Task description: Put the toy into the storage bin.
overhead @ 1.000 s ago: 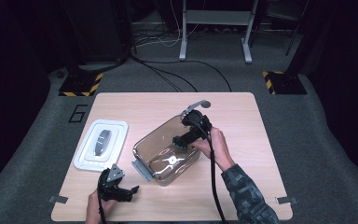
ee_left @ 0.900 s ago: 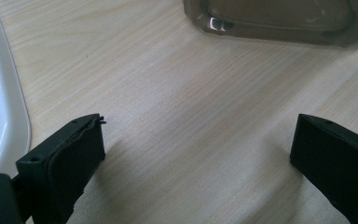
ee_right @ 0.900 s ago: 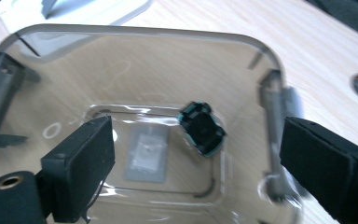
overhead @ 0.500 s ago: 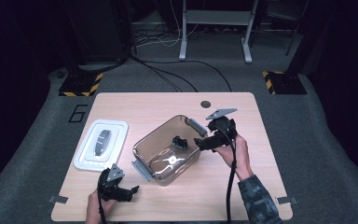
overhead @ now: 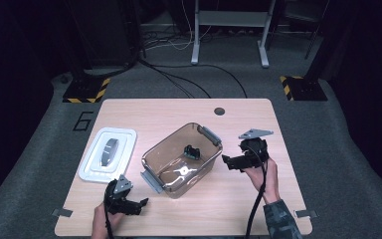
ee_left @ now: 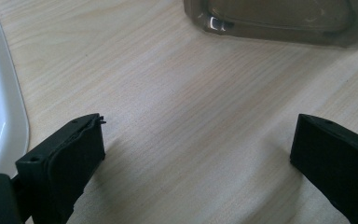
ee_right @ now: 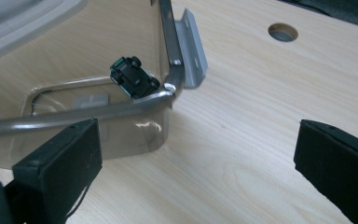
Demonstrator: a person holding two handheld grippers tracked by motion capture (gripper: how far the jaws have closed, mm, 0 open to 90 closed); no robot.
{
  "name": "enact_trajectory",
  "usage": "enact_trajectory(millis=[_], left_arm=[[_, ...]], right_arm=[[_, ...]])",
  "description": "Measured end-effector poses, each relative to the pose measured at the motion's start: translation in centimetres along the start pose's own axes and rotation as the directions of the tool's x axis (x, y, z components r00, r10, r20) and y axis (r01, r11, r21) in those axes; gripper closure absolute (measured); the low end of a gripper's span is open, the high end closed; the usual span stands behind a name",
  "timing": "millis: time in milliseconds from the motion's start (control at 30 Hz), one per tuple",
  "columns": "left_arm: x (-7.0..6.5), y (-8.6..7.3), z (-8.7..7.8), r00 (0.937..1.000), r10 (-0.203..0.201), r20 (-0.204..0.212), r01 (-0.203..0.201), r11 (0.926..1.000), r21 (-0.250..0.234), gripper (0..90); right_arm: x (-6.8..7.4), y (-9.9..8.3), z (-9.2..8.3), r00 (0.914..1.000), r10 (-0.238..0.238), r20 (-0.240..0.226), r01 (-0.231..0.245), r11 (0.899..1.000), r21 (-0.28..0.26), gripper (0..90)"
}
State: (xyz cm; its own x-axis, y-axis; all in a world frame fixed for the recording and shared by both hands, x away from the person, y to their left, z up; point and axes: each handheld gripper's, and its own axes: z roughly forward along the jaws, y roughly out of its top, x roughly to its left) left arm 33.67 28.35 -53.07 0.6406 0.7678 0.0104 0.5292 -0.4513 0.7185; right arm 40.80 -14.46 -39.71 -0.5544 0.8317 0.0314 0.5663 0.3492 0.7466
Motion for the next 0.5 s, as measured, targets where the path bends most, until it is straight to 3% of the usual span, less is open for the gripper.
enact_trajectory(millis=[333, 500], left_arm=[[0.0, 0.0, 0.0, 1.0, -0.001, 0.0, 0.001, 1.0, 0.0, 2.4], [0.0, 0.0, 0.0, 1.0, -0.002, 0.0, 0.002, 1.0, 0.0, 2.4]], right_arm=[[-0.9, -3.9, 0.8, 0.9989, 0.04, 0.022, -0.04, 0.999, 0.009, 0.3], [-1.3, -6.1, 1.9, 0.9981, 0.061, 0.014, -0.061, 0.997, 0.038, 0.2]])
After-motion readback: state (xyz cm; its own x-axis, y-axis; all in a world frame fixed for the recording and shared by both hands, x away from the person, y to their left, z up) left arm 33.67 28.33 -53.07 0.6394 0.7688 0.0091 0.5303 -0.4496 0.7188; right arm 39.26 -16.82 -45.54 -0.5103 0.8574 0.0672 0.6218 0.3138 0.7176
